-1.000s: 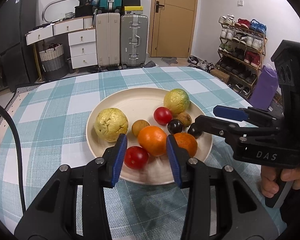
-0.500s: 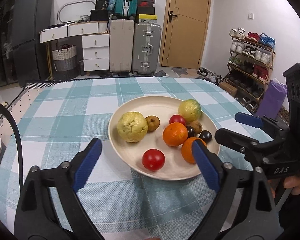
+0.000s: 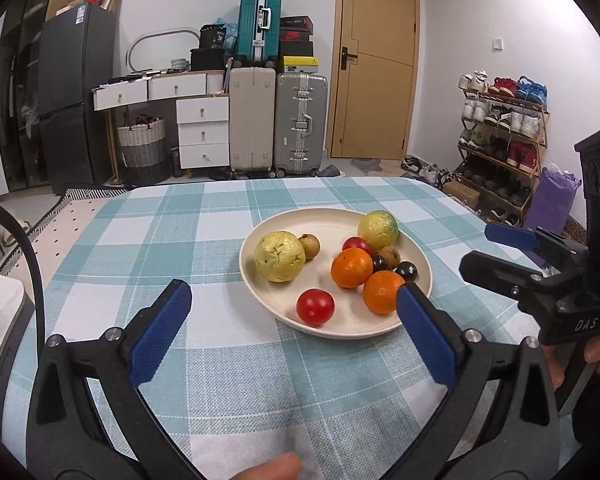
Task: Organize fruits
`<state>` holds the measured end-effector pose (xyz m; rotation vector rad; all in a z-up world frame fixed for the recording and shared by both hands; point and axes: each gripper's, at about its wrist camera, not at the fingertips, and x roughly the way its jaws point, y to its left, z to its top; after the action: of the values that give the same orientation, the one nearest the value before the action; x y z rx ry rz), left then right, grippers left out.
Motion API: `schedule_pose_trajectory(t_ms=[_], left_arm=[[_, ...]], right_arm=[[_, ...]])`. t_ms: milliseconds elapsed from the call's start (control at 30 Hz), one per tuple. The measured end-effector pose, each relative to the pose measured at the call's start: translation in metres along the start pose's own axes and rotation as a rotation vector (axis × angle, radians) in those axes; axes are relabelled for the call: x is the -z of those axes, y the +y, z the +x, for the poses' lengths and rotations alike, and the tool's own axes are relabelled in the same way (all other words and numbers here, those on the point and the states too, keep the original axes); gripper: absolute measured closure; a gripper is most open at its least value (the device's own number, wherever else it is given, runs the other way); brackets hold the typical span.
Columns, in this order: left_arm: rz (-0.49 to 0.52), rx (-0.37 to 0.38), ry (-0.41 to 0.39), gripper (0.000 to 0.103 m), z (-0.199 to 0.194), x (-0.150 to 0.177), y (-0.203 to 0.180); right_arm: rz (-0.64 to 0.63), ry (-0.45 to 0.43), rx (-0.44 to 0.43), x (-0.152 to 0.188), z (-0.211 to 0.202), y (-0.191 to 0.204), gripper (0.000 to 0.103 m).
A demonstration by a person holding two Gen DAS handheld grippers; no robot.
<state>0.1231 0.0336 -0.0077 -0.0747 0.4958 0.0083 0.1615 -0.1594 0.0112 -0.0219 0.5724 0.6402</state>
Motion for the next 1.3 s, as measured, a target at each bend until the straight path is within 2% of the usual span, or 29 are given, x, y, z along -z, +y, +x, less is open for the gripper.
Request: schedule_pose_trajectory(t_ms=[233,400,833,1300], left_arm=[[-0.030,0.015,-0.033,0.001,-0.012,0.003,0.006],[-0.015,0.005,-0.050,0.001,-0.014,0.003,0.002],[-0.020,0.013,-0.047,0.001,-0.013,0.003,-0.001],[-0.021,0.014,-0.046,0.001,-0.012,0.003,0.000]], right_arm=[[0.008,-0.023,-0.006,0.003,-0.008,-0.003,0.000],[-0.004,-0.040,-0.001,0.004,-0.010,-0.002,0.000],[-0.057,-0.053,0.003,0.007,-0.013,0.008,0.000],[-0.044,-0.049,0.000,0.008,-0.015,0.007,0.000]])
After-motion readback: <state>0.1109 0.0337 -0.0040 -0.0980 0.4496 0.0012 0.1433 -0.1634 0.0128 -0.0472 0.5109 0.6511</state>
